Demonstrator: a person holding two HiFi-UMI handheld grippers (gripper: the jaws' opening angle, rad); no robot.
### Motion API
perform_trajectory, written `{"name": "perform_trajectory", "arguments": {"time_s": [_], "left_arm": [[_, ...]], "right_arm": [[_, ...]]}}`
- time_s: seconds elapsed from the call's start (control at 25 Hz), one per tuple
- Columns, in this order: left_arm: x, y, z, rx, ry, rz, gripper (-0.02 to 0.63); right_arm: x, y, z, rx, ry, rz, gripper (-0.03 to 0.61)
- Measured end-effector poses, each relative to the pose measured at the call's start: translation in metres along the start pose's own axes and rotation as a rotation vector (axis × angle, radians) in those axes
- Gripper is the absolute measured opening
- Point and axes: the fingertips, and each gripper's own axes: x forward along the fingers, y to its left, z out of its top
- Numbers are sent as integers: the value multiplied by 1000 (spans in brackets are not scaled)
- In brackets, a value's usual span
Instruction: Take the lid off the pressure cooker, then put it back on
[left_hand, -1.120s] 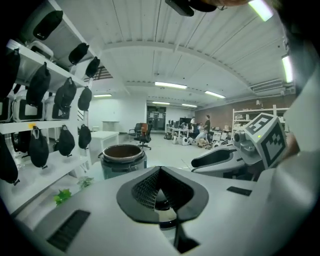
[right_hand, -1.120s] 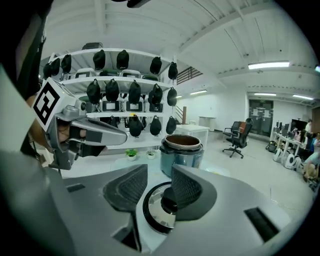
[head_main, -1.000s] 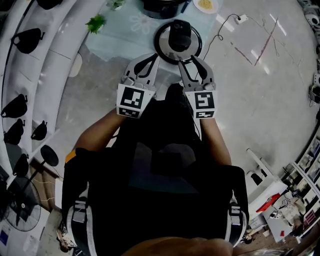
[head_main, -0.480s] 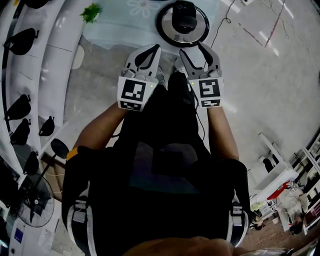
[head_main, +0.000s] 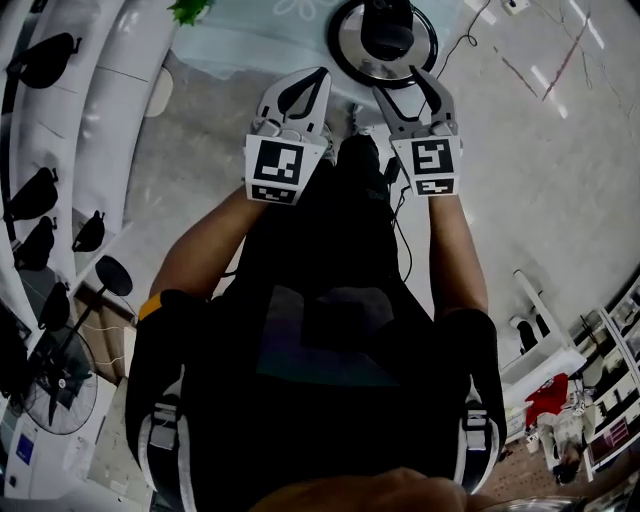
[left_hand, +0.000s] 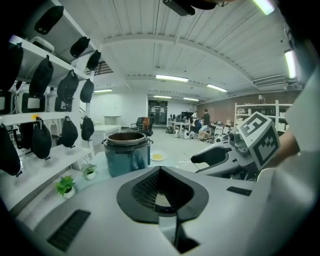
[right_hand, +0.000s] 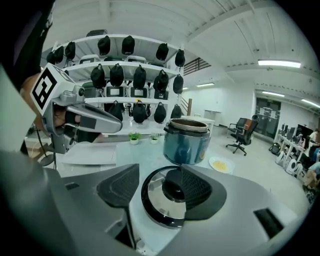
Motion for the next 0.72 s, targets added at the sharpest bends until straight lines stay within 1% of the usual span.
{"name": "perform_trajectory", "arguments": {"time_s": [0.32, 0.48, 0.72], "left_arm": [[21, 14, -8, -21, 13, 56, 8], [30, 18, -12, -10, 48, 71, 8], [43, 17, -16, -38, 36, 87, 8]], "right_arm": [[26, -19, -17, -13, 31, 32, 279], [36, -25, -20, -18, 42, 47, 282], [43, -32, -25, -24, 46, 74, 285]]}}
